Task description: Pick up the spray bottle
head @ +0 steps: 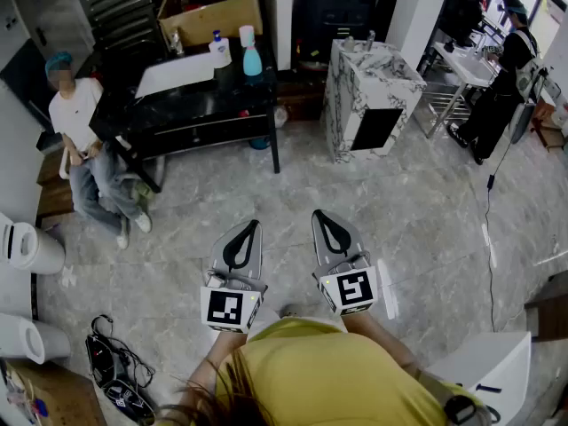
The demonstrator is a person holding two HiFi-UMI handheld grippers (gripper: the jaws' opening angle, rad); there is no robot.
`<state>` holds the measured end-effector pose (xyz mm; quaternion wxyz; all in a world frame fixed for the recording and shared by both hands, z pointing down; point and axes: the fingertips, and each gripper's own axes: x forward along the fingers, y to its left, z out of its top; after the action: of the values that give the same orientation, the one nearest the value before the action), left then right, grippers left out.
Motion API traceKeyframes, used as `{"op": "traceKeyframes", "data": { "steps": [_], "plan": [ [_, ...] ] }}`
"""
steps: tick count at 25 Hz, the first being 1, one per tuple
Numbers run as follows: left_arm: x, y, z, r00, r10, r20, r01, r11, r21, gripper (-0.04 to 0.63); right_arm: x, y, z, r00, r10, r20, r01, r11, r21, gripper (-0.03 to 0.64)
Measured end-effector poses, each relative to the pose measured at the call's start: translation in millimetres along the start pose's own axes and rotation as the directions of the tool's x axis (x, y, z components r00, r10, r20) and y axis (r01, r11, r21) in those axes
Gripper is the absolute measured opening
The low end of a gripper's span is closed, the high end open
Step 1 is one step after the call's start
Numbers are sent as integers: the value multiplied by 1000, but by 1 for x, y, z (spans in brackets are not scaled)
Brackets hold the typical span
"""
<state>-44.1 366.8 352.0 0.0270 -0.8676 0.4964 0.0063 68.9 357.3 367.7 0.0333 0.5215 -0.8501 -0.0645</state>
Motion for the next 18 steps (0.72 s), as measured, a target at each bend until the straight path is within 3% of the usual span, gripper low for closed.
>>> {"op": "traceKeyframes", "data": {
  "steps": [10, 18],
  "plan": [
    [19, 0, -15, 1000, 0, -16, 0, 1000, -4, 5, 12, -17, -13, 1000, -2, 11, 1, 999, 39, 0],
    [73, 49, -34, 1000, -10, -13, 10, 1000, -29, 5, 76, -35, -30, 1000, -7, -5, 7, 1000, 26, 0]
  ]
}}
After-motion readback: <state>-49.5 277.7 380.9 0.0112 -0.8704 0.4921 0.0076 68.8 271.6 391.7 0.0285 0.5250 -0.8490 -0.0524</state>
